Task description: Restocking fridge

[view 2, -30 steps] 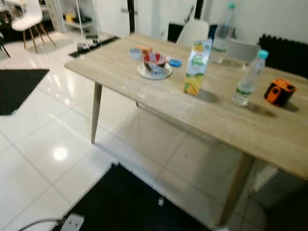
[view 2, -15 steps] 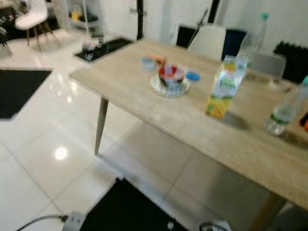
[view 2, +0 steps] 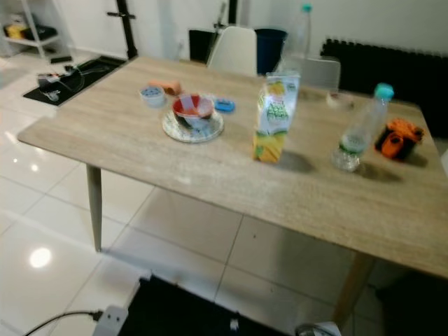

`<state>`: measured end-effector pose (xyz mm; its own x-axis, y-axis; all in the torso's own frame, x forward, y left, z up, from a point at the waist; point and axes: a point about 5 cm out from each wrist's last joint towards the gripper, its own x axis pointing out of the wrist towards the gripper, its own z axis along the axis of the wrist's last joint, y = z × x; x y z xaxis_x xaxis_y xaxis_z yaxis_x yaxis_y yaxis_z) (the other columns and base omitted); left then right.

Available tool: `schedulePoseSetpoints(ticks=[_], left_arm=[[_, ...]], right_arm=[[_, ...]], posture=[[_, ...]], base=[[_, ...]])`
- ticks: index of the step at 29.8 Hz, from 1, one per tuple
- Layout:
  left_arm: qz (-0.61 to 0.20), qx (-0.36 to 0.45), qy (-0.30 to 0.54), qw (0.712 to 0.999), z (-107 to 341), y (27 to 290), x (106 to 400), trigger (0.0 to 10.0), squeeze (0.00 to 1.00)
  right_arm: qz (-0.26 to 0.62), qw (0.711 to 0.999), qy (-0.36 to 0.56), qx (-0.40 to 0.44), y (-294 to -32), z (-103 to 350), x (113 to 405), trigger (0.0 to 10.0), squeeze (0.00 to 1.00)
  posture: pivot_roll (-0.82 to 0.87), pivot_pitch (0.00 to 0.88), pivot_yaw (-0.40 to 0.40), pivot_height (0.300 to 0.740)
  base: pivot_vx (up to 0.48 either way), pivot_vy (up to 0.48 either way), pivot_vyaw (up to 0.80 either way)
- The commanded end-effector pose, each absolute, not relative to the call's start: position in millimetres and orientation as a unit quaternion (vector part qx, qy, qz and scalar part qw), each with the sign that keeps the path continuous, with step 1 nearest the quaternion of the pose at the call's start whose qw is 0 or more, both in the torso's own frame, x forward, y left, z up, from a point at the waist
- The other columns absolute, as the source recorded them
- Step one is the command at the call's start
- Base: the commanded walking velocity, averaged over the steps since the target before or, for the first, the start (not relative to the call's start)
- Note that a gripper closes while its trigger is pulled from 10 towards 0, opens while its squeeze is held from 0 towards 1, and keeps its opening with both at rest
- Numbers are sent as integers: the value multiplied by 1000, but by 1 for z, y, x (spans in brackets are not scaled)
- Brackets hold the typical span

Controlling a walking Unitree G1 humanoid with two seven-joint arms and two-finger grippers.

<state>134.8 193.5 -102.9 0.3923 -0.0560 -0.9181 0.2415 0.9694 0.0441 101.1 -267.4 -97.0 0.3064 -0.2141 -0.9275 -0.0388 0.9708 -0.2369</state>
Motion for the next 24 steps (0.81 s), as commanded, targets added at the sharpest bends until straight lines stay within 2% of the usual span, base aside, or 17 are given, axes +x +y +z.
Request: schedulePoseSetpoints(ticks=[1,9,24], left_arm=[[-92,89,555,822,-105,198,128,10000,0],[-93,93,559,819,-105,198,127,10000,0],[-89,89,557,821,-105,198,127,10000,0]], right_arm=[[-57,805,581,-107,-268,-96,104,10000,0],[-56,806,580,-108,-268,-96,105,10000,0],[-51,812,572,-105,-267,-95,108,10000,0]], posture=[[-36,0,19,740],[-36,0,19,740],[-36,0,19,740]], base=[[0,0,0],[0,-408,0],[0,0,0]])
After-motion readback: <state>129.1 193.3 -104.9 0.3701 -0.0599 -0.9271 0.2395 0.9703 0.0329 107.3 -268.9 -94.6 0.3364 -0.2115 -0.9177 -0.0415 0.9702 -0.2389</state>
